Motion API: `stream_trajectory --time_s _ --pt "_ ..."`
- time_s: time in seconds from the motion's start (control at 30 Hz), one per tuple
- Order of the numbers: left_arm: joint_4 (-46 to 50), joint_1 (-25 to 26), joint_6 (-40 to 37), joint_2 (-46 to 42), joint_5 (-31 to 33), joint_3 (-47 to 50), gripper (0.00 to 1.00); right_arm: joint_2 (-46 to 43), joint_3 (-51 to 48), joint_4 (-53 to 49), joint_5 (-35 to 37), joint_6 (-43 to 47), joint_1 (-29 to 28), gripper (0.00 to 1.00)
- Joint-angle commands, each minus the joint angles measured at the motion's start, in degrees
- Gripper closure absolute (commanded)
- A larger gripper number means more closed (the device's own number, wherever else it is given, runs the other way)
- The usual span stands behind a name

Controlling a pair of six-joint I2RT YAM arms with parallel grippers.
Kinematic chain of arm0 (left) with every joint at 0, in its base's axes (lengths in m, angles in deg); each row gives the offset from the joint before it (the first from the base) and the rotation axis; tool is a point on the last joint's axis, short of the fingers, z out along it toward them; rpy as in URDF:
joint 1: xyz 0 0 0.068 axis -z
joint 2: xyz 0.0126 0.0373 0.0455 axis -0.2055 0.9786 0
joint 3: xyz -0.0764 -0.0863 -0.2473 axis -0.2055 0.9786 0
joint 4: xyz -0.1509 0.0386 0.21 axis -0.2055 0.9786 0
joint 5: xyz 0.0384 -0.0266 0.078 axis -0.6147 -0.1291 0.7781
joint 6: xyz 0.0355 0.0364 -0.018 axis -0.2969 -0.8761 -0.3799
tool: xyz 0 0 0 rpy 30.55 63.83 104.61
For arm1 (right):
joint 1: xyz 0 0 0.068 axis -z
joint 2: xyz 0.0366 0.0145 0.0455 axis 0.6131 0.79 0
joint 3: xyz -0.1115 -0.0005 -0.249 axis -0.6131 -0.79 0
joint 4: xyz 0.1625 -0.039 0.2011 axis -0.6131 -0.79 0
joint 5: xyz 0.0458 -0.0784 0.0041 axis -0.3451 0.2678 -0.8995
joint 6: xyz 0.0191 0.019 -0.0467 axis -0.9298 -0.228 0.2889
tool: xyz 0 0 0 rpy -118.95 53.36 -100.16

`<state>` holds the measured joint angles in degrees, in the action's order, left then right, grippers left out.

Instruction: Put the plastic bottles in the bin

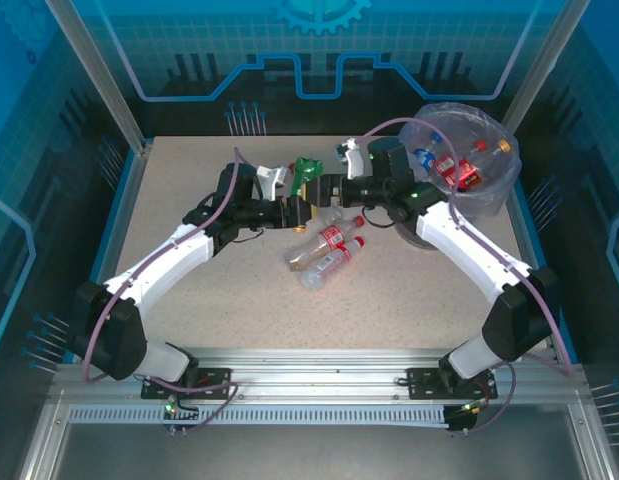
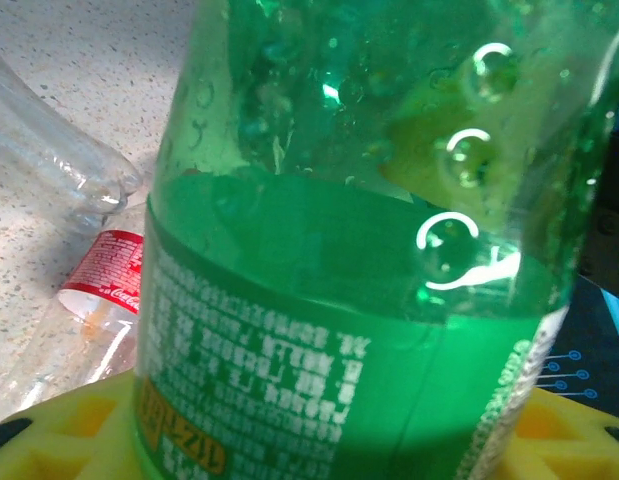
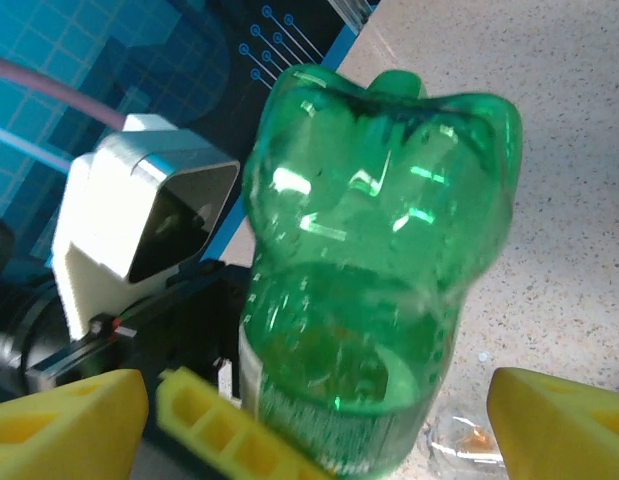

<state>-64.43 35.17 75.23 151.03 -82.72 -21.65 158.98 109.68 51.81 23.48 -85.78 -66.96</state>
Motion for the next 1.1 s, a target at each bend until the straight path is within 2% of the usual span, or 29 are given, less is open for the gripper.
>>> stream_trajectory --time_s 0.0,0.27,0.63,0.73,0.83,0.87,1.07 --pt "-3.67 -0.14 0.92 -0.7 -3.09 1.18 0.5 1.34 0.81 4.94 0.79 -2.4 -0.45 0.11" --pt "-4.54 0.27 1.07 0.02 -4.39 1.73 0.51 3.42 1.24 6.36 0.6 -4.03 -0.47 0.15" --pt "-4.26 0.32 0.54 -0.02 -4.28 2.16 0.5 3.89 1.71 6.14 1.13 -4.29 -0.3 0.37" --pt "-3.8 0.25 0.36 -0.38 -3.72 2.28 0.37 3.88 2.59 5.75 1.31 -3.78 -0.2 0.39" --pt "-3.58 0.18 -0.19 -1.32 -3.52 2.58 0.06 3.79 4.3 4.84 2.08 -2.49 -0.03 0.39" --pt "-3.56 0.24 -0.55 -1.71 -3.77 2.77 0.01 3.69 5.07 4.26 2.46 -1.86 0.09 0.4" --pt "3.46 0.17 -5.92 -4.3 -4.28 3.35 0.01 1.33 14.11 -5.84 10.72 7.6 1.95 0.41"
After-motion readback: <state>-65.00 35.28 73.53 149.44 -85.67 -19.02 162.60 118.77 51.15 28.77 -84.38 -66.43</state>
